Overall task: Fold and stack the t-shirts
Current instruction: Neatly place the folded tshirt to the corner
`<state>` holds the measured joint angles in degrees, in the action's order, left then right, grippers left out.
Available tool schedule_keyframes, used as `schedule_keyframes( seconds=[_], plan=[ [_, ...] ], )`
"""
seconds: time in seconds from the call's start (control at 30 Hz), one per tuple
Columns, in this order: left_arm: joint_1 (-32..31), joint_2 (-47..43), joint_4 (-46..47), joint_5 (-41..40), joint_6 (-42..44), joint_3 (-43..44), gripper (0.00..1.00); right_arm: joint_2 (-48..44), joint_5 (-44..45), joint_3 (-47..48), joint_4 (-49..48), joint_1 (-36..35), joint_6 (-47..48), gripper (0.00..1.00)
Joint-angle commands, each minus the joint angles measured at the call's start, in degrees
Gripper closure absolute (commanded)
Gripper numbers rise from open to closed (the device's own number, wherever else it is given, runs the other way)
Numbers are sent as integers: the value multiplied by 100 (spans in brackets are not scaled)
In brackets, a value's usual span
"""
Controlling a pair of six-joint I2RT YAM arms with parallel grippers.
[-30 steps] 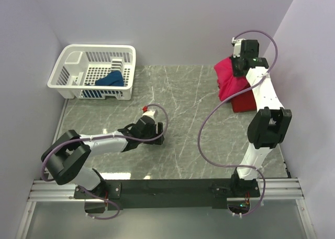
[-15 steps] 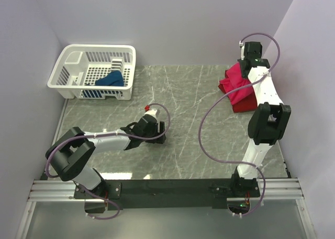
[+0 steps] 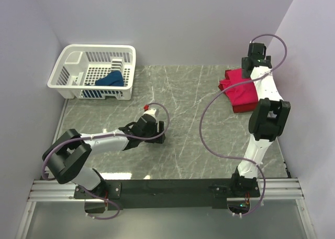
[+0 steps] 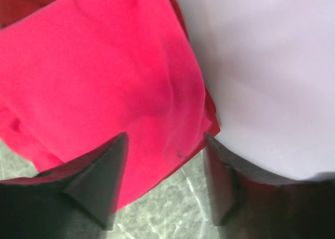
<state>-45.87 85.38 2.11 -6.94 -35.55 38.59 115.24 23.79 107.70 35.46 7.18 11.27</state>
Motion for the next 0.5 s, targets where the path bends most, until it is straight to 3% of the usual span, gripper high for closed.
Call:
schedule_keyframes(
  seconds=[0.0, 0.33, 0.43, 0.47],
  plan=[
    [16, -329, -17, -53, 39, -27, 23, -545, 257, -310, -496, 3, -326, 10],
    [16, -1164, -193, -316, -31, -9, 24, -2145, 20, -2357, -1296, -295, -845, 7],
    [16, -1489, -448, -439, 4, 61, 24, -2742, 55, -3043, -1288, -691, -1109, 7],
    [16, -1550, -605, -492, 13, 87, 24, -2883, 195, -3210, -1270, -1144, -1283, 7]
  ],
)
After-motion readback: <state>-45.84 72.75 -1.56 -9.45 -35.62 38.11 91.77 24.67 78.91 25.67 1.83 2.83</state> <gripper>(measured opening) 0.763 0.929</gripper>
